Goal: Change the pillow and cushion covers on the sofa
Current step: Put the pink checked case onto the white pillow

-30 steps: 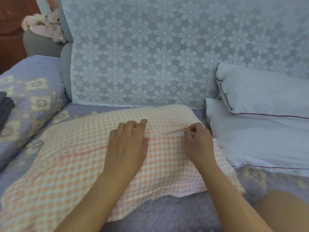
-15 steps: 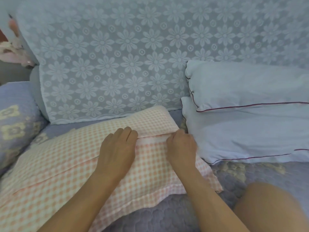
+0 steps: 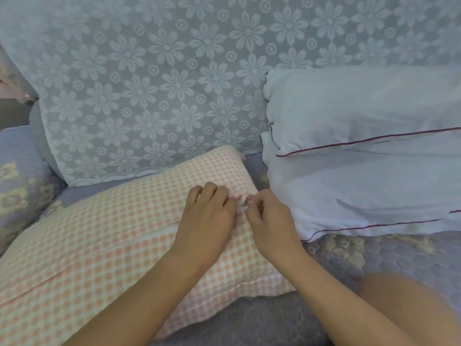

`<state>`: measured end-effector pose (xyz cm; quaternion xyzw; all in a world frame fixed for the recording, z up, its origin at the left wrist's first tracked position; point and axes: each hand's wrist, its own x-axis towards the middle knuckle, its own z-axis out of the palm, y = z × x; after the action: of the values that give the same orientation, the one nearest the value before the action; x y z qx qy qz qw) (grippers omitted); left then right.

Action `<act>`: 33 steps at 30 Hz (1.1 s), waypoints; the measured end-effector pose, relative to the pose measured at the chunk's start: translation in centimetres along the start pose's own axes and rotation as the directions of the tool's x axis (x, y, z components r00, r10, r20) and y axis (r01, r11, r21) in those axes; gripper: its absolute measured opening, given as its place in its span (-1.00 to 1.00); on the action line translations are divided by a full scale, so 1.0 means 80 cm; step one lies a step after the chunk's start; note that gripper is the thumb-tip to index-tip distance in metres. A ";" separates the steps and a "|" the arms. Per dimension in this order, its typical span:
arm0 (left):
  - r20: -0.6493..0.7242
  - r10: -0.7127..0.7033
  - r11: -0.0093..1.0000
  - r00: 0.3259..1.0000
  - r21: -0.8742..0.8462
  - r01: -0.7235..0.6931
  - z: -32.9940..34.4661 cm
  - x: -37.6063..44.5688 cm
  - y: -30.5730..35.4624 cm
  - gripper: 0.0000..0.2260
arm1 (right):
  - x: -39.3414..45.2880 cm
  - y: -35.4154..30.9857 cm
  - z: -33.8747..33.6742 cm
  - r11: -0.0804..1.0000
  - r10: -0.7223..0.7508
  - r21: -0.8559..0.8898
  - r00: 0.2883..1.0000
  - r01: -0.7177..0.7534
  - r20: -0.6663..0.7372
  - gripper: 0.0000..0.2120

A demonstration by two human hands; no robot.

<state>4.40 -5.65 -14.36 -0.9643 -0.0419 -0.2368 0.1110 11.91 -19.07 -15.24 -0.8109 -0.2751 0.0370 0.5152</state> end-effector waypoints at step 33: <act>0.250 -0.123 0.985 0.960 0.146 0.088 0.001 -0.063 -0.098 -0.85 | 0.014 0.079 0.014 0.963 0.260 -0.037 0.892 -0.266 0.370 -0.79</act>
<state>-1.11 1.87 -15.23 -0.9737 -0.1230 -0.1114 0.1560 15.05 -19.64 -20.92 -0.8151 -0.2551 0.2610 0.4499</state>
